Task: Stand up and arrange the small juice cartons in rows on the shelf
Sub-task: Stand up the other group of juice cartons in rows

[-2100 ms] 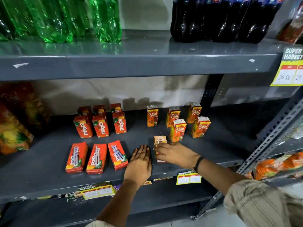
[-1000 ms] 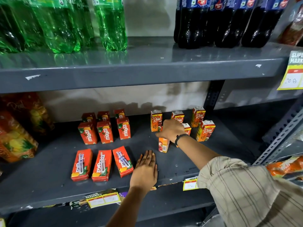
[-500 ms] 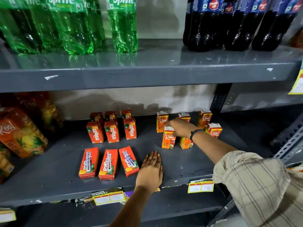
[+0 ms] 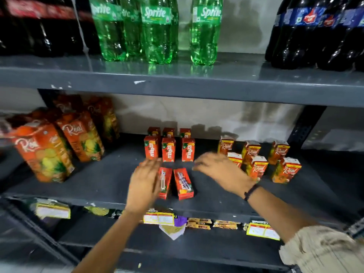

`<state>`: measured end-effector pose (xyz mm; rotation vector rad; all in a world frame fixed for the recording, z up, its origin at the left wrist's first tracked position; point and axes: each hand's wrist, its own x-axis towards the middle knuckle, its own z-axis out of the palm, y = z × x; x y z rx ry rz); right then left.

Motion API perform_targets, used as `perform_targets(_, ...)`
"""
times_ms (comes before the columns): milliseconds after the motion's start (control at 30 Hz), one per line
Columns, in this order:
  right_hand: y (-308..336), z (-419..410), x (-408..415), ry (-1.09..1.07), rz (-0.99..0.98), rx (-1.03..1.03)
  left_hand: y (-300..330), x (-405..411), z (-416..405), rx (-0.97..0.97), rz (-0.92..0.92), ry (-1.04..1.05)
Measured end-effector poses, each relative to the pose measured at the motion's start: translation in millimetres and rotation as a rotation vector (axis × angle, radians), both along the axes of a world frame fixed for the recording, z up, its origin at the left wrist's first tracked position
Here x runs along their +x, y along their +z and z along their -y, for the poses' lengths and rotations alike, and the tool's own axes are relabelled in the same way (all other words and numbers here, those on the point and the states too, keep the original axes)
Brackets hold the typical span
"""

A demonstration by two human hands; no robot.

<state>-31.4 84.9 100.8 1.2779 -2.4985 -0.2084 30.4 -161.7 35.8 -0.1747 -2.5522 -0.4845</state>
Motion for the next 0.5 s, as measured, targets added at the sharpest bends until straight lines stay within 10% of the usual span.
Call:
perform_targets(167,-46.3,40.8,9.7,0.192,-0.064,0.371,-26.6,-4.6,85.3,0.077,0.206,0.262)
perform_targets(500,-49.4,55.2,1.5,0.007,-0.116,0.241,-63.4,-35.6,118.7,-0.152,0.550,0.120)
